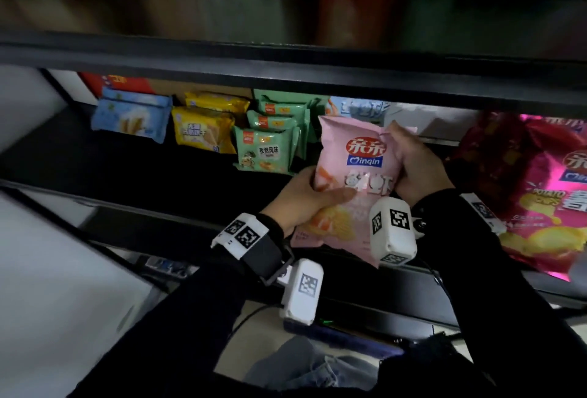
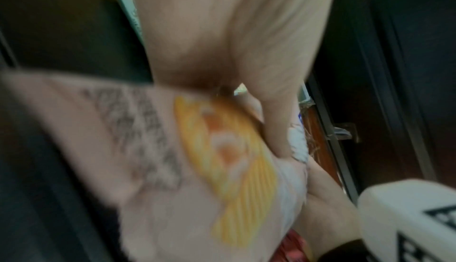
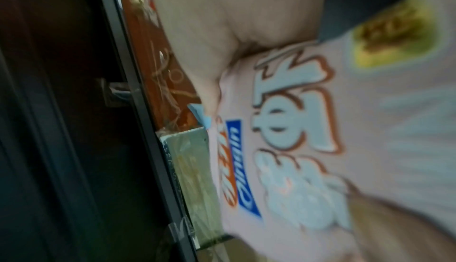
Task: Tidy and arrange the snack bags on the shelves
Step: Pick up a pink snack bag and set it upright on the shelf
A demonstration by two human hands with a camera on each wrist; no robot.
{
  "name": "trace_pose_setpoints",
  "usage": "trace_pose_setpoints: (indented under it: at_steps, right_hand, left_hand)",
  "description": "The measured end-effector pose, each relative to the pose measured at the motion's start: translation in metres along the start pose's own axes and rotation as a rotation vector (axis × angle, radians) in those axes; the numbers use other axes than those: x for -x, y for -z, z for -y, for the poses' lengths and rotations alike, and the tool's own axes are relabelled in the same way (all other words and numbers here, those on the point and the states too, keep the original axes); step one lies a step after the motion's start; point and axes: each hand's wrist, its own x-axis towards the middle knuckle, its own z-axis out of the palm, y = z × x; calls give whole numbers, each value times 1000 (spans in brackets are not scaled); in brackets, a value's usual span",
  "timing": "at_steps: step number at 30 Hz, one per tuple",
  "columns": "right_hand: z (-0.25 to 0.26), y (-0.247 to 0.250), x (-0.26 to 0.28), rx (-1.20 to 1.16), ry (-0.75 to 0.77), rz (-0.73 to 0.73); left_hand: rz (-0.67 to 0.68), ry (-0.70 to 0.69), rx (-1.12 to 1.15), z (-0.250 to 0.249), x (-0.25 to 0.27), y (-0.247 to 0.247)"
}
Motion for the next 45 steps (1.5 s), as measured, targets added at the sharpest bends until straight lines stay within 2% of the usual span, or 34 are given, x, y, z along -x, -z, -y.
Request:
trace_pose_setpoints:
  at_steps: [3,5,7,10,13,19,21,23,25,28,30,31,33,36,38,40,42,45]
  right_hand:
    - [-8,0,-3,-31,-49,118]
    - [-18,0,2,119,-78,282]
    - [-29,1,6,260,-32,359]
    - [-40,7,7,282,71,293]
    - [-43,8,8,291,110,258]
    - [-54,0,20,368,157,235]
    - [-53,4,26,357,241,102]
    - [-46,17,31,289,358,-97]
    - [-38,32,34,310,379,-322]
    - [-33,49,32,683,306,-616]
    - [-36,43,34,929,362,-719]
    - [-39,38,35,1057,414,-728]
    - [-47,28,35,1325,414,-627]
    - [-55,26,29,1592,223,-409]
    - [-59,31,25,1642,140,-374]
    - [-62,34,24,1652,145,-423]
    - [-62,36,24,1650,169,-442]
    - [-59,35,25,1598,175,-416]
  left_hand:
    - [-155,-18,53,3,0,3]
    - [-233,-54,125,4,2,4]
    - [-275,-94,223,4,4,1]
    - [-255,-131,310,9,5,-7]
    - [-221,-160,305,15,9,-14]
    - [-447,-209,255,18,6,-14]
    - [-433,-187,264,14,0,-19]
    - [-413,-169,256,10,-11,-21]
    - [-413,-139,211,10,-23,-18]
    - [-406,-58,122,23,-41,-11]
    - [-379,-38,43,34,-46,-8]
    - [-365,-29,-4,39,-48,-7]
    - [-330,-21,-74,47,-49,-2]
    - [-282,-11,-121,51,-51,7]
    - [-249,-8,-147,50,-50,8]
    - [-243,-25,-127,40,-52,8]
    - [-262,-160,-101,14,-56,8]
    - [-278,-363,-178,-30,-82,7]
